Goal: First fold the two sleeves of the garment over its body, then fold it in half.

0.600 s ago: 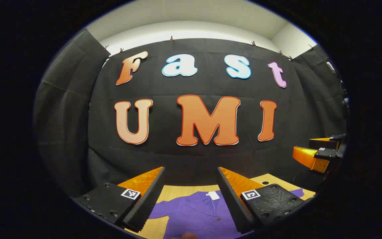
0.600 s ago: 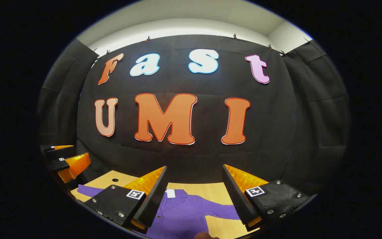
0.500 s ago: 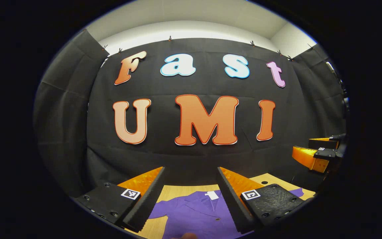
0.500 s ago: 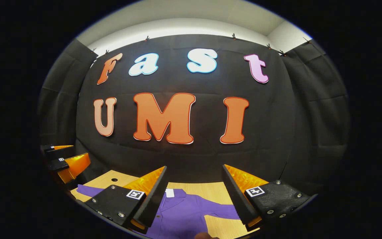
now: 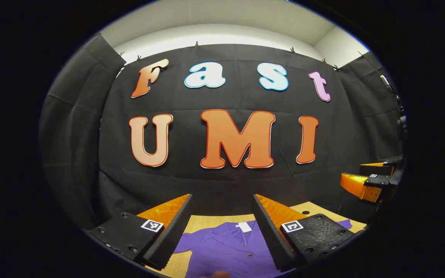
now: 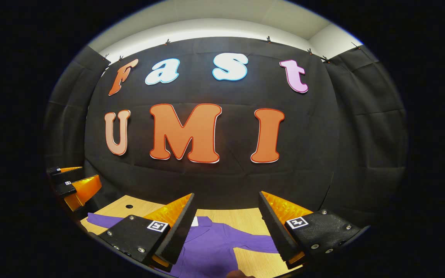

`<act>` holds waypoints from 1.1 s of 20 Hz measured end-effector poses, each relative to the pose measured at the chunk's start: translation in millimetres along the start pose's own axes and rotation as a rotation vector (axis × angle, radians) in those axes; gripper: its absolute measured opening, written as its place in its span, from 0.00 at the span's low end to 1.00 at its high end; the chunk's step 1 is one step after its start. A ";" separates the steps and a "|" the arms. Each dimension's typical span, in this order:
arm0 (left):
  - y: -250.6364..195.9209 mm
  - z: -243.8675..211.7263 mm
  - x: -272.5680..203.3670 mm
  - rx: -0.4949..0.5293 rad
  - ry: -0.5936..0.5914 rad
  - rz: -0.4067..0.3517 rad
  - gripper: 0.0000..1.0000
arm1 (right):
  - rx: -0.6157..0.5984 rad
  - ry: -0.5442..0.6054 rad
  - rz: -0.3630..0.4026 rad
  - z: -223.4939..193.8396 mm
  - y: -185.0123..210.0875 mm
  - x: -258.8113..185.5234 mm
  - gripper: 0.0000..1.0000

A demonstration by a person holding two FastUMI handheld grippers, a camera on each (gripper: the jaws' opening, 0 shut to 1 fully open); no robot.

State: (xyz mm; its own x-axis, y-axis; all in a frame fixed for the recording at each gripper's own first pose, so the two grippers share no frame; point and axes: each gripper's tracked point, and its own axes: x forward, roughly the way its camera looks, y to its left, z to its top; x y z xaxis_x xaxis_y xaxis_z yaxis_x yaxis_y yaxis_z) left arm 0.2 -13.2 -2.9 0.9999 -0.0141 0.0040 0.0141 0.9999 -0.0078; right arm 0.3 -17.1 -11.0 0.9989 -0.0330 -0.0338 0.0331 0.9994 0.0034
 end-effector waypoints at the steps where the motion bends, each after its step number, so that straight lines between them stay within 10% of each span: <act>1: -1.1 1.2 -0.6 0.000 -0.001 0.000 0.94 | 0.003 0.002 -0.002 -1.0 -1.3 0.3 0.95; 22: -19.5 1.0 -10.1 0.025 -0.011 0.037 0.94 | 0.002 0.038 -0.071 -26.2 -52.5 7.2 0.95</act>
State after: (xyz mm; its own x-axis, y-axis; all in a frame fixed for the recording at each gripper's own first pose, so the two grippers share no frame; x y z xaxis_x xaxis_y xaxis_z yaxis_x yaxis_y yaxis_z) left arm -10.2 -32.6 -1.8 0.9996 0.0225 0.0150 -0.0227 0.9996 0.0168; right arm 4.9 -69.7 -37.6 0.9920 -0.1041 -0.0716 0.1045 0.9945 0.0015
